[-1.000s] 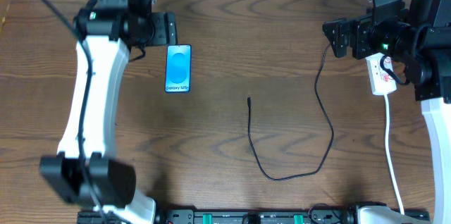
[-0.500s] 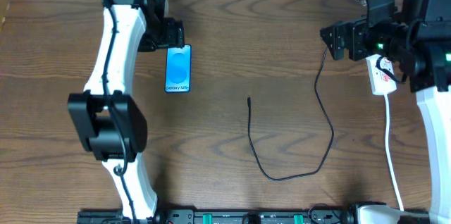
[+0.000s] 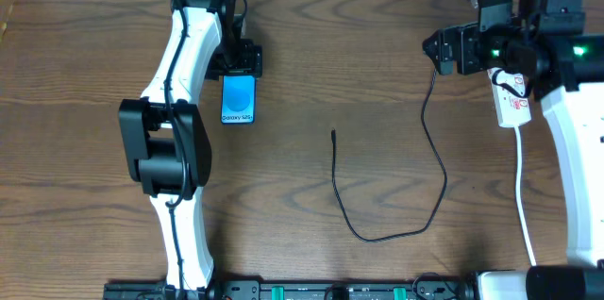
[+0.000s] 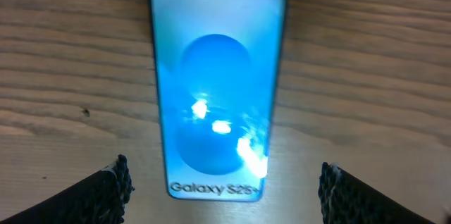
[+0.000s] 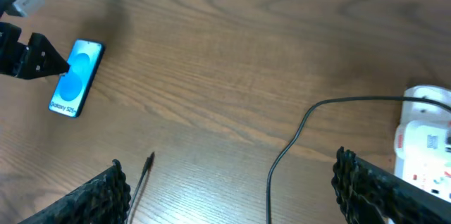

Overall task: Plug charger to phone and switch on socket
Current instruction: 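Move the left gripper over the blue phone and lower toward it, then grasp the blue phone's top edge with the left gripper and lift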

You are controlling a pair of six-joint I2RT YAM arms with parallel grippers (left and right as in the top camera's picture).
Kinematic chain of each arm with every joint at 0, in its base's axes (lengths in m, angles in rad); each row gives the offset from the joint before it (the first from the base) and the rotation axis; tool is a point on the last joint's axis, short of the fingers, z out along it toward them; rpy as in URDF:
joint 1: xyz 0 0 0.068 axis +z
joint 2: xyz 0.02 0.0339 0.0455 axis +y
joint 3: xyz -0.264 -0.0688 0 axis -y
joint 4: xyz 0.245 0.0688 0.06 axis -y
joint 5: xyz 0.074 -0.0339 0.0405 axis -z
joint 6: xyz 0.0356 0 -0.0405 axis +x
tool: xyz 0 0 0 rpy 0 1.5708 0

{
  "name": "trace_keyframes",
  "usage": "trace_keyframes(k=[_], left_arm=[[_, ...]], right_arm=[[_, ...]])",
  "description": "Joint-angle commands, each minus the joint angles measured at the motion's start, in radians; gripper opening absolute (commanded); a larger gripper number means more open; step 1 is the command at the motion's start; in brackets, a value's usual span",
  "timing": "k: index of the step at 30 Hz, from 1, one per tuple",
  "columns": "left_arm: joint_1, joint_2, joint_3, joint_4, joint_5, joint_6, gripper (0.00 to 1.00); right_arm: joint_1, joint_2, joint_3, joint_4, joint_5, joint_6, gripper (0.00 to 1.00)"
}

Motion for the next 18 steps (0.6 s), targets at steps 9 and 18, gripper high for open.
trace_keyframes(k=[9,18], left_arm=[[0.001,0.044,-0.012,0.038,-0.085,-0.082,0.87],[-0.005,0.090,-0.029,0.047,-0.063,-0.090,0.87]], right_arm=[[0.075,0.075,0.016,-0.003,-0.012,0.023,0.90],[0.085,0.076,0.016,0.001,-0.010,0.023,0.91]])
